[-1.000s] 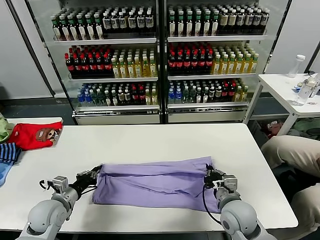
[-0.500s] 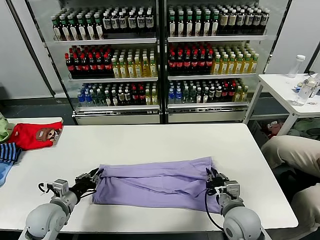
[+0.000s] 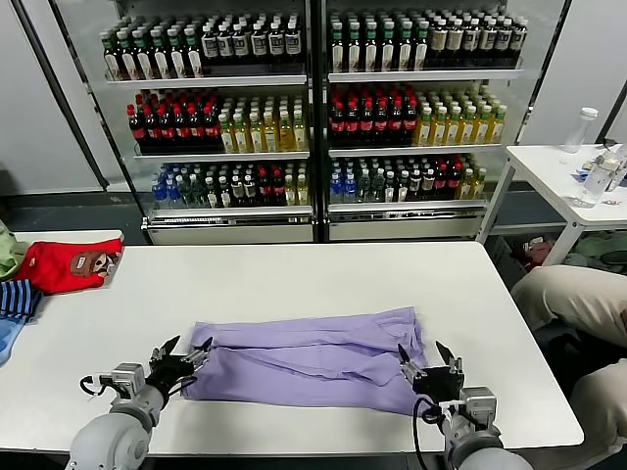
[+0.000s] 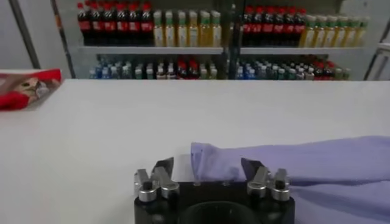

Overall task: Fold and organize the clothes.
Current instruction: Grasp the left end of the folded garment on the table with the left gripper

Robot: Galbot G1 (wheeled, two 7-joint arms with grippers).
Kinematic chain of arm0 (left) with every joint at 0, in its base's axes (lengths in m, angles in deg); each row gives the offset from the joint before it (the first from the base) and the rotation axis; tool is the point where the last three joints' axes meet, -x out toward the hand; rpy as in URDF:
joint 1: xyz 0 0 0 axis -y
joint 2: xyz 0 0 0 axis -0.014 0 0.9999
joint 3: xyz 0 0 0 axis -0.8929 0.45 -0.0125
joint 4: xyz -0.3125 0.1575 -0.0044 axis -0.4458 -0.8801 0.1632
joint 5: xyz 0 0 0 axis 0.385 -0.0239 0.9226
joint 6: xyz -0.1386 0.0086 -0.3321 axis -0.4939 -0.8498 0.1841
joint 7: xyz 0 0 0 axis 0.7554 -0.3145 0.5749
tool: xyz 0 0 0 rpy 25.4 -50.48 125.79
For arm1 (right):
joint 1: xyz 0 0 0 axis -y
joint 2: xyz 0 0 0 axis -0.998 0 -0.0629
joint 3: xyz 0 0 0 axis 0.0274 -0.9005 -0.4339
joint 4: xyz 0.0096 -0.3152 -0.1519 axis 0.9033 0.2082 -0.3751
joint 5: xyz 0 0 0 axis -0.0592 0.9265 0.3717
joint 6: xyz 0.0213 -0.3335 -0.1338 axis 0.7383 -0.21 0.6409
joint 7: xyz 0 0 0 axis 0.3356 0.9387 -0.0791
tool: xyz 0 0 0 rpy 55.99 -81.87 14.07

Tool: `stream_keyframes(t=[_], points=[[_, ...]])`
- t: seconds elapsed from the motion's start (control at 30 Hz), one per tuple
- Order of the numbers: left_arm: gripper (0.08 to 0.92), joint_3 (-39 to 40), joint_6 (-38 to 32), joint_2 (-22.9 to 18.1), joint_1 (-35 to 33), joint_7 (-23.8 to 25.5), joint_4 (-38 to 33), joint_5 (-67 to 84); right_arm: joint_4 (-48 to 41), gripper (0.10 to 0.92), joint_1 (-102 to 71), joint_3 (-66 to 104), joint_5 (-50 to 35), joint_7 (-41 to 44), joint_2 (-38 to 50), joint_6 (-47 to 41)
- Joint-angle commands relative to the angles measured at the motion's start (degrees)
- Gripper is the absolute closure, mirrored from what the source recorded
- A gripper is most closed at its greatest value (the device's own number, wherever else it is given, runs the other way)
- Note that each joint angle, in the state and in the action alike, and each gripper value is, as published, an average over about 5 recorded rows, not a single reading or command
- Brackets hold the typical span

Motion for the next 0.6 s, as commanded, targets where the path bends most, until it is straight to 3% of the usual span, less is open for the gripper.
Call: stream_keyframes(t=[0.03, 0.27, 0.6], points=[[0.189, 1.02, 1.85, -3.2, -0.2, -8.62, -0.85, 5.46, 3.29, 0.206, -4.51, -0.24, 2.38, 0.29, -0.95, 0.46], [0.213, 1.73, 1.66, -2.59, -0.43, -8.7, 0.55, 5.61, 2.43, 0.202, -3.95, -1.26, 2.95, 0.29, -1.54, 0.75], [0.484, 3.26, 1.7, -3.01, -0.44, -8.27, 0.58, 5.62, 1.61, 0.202, -3.21, -1.53, 3.6, 0.24, -2.57, 0.72]])
